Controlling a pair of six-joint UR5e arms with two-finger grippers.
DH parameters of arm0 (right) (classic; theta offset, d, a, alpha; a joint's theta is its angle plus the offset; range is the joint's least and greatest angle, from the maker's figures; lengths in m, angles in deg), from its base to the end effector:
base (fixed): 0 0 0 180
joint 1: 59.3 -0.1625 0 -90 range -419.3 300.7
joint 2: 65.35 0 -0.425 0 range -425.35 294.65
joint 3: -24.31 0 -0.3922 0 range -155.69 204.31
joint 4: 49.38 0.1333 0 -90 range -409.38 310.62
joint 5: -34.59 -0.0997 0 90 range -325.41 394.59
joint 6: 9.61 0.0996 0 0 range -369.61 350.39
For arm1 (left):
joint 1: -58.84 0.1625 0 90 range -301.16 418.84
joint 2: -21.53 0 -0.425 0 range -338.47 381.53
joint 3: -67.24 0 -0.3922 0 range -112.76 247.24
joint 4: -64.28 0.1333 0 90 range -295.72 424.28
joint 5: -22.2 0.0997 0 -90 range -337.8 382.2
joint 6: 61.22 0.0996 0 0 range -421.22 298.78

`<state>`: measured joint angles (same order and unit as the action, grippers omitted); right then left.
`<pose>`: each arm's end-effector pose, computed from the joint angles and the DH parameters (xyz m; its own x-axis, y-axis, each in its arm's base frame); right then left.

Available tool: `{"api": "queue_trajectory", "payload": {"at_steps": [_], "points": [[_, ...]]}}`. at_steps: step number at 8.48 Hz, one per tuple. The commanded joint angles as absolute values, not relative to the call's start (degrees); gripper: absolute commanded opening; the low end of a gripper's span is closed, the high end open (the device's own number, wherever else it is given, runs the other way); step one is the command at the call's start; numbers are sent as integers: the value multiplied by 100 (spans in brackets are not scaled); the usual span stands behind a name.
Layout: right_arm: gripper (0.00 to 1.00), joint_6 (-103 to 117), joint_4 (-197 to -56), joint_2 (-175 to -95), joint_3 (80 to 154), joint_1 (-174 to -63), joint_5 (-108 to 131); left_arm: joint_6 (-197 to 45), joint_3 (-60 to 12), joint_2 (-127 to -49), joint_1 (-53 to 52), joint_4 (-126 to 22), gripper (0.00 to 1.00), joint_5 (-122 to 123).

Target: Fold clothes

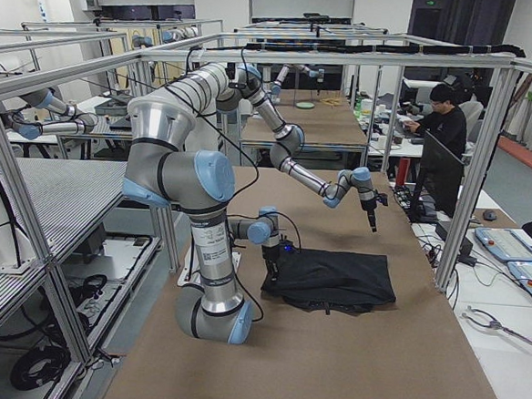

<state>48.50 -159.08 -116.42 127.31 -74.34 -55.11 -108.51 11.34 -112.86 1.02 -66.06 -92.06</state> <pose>-0.5895 -0.2970 0.2154 0.8321 -0.3234 0.4505 0.2090 0.9353 0.2855 0.3567 -0.7404 0.3767 0.6569 0.1172 -0.7448 0.2135 0.9185 0.3329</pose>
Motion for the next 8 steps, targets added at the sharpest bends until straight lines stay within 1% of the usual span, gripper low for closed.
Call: {"api": "queue_trajectory", "payload": {"at_steps": [1, 3, 4, 5, 6, 7, 8], "points": [[0, 4840, -15907, -12560, 13589, -7476, -5559, -10851, 1134, -11286, 127, -6606, 100, -9206], [0, 4884, -15898, -13072, 14031, -7433, -5506, -10859, 1134, -11294, 136, -6606, 100, -9197], [0, 4980, -15898, -13126, 14033, -7363, -5506, -10859, 1134, -11294, 136, -6606, 100, -9197], [30, 5111, -15898, -13075, 14015, -7284, -5506, -10868, 1134, -11294, 136, -6606, 100, -9197], [91, 5173, -15872, -13039, 14050, -7292, -5515, -10868, 1134, -11294, 136, -6606, 100, -9197], [94, 5165, -15689, -12969, 14042, -7370, -5515, -10868, 1125, -11303, 144, -6606, 100, -9206], [94, 5113, -15391, -12925, 14007, -7606, -5550, -10877, 1125, -11312, 136, -6606, 100, -9206]]}}
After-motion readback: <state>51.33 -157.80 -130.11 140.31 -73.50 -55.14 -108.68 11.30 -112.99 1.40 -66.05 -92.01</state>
